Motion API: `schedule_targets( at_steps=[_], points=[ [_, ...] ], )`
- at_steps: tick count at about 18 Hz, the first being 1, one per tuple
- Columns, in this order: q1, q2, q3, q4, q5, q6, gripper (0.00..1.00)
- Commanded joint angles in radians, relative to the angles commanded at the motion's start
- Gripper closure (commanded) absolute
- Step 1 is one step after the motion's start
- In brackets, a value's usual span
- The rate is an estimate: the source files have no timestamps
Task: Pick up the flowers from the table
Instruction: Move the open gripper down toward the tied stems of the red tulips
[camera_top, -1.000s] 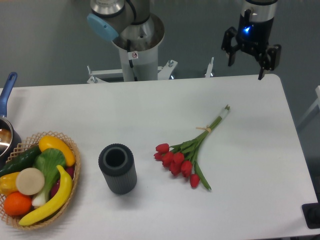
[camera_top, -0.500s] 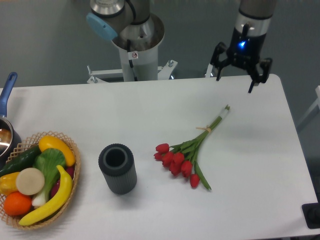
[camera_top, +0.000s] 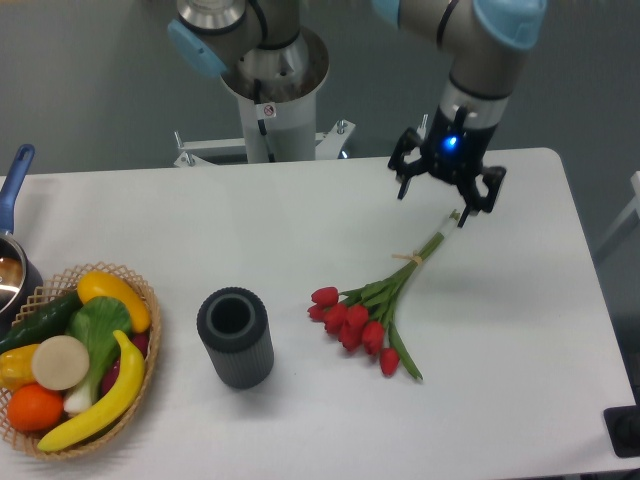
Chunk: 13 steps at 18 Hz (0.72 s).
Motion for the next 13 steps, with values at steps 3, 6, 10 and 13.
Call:
schedule_targets(
  at_steps=[3, 6, 10, 13],
  points=[
    [-0.038, -0.038, -0.011, 0.002, -0.006, -0.003, 0.0],
    [-0.057, -0.1, 0.021, 0.0, 0.0, 0.0, 0.0],
    [-0.052, -0.149, 0.041, -0.009, 0.005, 0.079, 0.0],
    [-0.051, -0.166, 0.031, -0.011, 0.037, 0.201, 0.0]
  ],
)
